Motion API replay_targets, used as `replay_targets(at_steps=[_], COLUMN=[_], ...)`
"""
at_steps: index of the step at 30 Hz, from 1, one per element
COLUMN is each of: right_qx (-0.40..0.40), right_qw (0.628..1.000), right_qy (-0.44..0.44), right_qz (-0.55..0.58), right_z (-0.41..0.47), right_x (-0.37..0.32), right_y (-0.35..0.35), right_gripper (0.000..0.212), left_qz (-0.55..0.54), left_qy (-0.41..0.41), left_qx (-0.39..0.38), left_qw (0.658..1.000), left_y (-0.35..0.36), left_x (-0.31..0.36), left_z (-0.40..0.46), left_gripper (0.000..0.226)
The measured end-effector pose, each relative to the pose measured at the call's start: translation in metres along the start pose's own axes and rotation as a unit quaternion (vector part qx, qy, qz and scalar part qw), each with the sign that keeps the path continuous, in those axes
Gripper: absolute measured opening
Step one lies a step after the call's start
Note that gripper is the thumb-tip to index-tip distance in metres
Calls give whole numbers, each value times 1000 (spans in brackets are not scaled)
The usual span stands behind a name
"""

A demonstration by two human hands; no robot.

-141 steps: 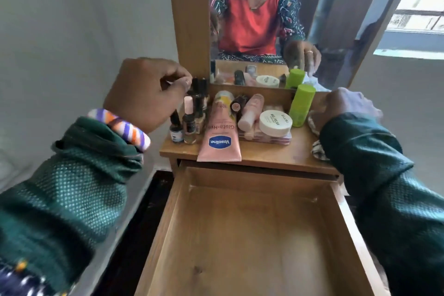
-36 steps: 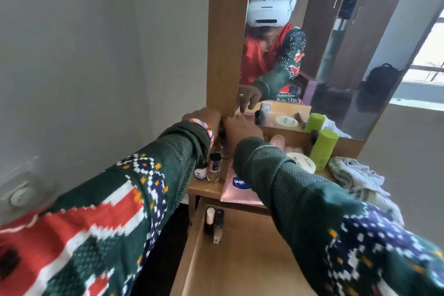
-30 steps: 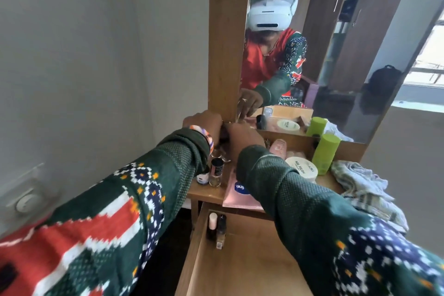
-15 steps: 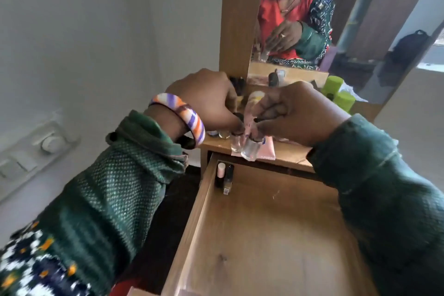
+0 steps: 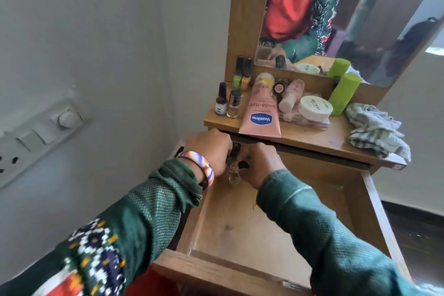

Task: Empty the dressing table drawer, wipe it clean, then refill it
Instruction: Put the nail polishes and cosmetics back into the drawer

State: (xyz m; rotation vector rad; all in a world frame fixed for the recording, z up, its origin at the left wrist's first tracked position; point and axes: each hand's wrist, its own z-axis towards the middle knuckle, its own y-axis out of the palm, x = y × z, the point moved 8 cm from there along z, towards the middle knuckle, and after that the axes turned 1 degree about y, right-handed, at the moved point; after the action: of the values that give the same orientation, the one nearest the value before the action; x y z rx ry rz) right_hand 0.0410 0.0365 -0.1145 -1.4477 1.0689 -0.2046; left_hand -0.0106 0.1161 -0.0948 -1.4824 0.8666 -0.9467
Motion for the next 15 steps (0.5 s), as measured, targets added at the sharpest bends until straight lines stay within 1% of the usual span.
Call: replay_targets(at_steps=[2,6,12,15], right_qx=[10,28,24,15], right_qw=[1000,999,999,999], right_qy=[6,14,32,24], right_qz=[9,13,27,15], right_z=[2,7,12,13], right_x=[0,1,5,2], right_y=[3,9,15,16], right_gripper=[26,19,14,16], left_qz=[39,100,123,126], left_qy=[1,4,3,3], left_qx=[9,4,-8,-11], left_qw=[999,995,992,992], left_y=[2,5,11,12], left_x=[5,11,8,9], left_z=[1,1,2,1], left_gripper=[19,24,30,29])
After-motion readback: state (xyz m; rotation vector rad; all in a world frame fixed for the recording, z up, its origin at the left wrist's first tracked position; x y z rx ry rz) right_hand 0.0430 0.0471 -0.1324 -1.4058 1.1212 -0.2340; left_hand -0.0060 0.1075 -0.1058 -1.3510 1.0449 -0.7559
